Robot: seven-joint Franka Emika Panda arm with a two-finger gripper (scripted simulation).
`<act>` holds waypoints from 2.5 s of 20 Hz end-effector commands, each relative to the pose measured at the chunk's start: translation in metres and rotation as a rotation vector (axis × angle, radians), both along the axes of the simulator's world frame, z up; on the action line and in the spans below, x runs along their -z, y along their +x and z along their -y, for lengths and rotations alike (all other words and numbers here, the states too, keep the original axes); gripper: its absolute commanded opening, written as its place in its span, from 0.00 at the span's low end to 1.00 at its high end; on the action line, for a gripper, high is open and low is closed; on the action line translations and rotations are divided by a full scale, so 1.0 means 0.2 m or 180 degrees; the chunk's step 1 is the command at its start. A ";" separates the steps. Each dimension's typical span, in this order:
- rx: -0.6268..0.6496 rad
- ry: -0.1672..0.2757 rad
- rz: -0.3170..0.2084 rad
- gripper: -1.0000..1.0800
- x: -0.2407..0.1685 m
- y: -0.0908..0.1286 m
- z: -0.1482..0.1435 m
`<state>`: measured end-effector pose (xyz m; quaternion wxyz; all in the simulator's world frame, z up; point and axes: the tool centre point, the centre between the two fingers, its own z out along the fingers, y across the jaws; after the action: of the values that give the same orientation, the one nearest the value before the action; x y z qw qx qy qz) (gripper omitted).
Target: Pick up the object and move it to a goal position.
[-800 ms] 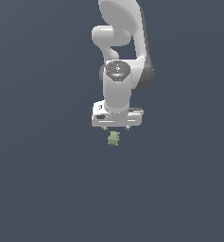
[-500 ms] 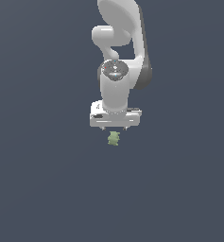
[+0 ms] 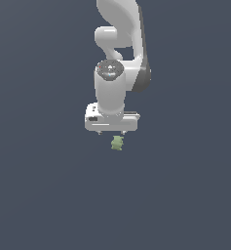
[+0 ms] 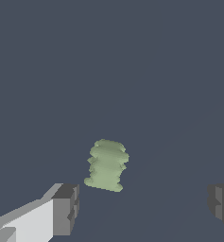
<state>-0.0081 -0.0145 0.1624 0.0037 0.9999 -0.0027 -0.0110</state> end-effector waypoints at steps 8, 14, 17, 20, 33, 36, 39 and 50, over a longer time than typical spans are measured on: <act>0.0234 0.0008 0.0028 0.96 0.13 -0.04 -0.06; 0.0478 0.0014 0.0057 0.96 0.26 -0.09 -0.11; 0.0553 0.0016 0.0066 0.96 0.30 -0.11 -0.12; 0.0593 0.0017 0.0071 0.96 0.32 -0.12 -0.13; 0.0597 0.0016 0.0070 0.96 0.48 -0.12 -0.13; 0.0599 0.0016 0.0071 0.96 0.54 -0.13 -0.13; 0.0601 0.0016 0.0072 0.96 0.57 -0.12 -0.13; 0.0601 0.0016 0.0072 0.00 0.57 -0.12 -0.13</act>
<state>-0.0316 0.0121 0.0492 -0.0001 0.9953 -0.0970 0.0009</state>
